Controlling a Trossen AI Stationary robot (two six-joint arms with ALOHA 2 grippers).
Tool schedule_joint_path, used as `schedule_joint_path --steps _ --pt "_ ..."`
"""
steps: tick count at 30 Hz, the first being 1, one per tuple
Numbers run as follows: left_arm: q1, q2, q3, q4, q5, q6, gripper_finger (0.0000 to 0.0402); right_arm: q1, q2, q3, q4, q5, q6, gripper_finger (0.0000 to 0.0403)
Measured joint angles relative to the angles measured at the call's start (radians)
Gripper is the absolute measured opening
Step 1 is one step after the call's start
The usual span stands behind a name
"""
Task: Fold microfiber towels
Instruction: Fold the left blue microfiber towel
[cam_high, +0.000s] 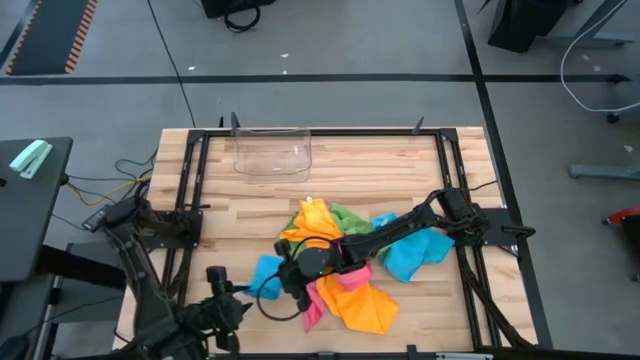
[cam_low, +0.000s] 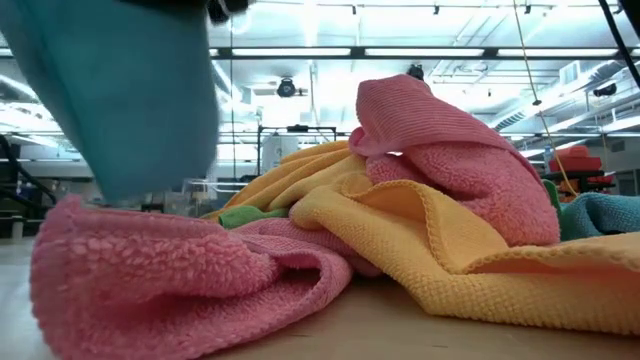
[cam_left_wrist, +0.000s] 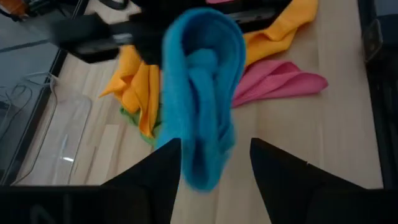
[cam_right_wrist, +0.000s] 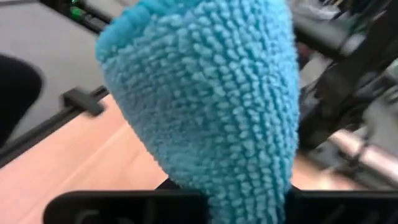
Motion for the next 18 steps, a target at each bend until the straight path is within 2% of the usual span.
schedule_joint_path --steps 6,11,14,18 --pt "-0.030 -0.013 0.000 -0.062 0.001 -0.041 0.0186 0.010 -0.007 0.000 -0.063 -0.045 0.107 0.0027" --pt "-0.029 -0.013 -0.001 -0.068 0.000 -0.078 0.0187 0.032 -0.048 0.000 -0.063 -0.061 0.091 0.0026" --pt "-0.033 -0.006 -0.025 -0.027 -0.065 -0.098 0.0188 0.040 -0.099 0.000 -0.092 -0.060 0.090 0.0026" --pt "-0.048 -0.002 -0.150 0.099 -0.143 -0.131 0.0178 0.037 -0.164 -0.009 -0.135 -0.047 0.100 0.0026"
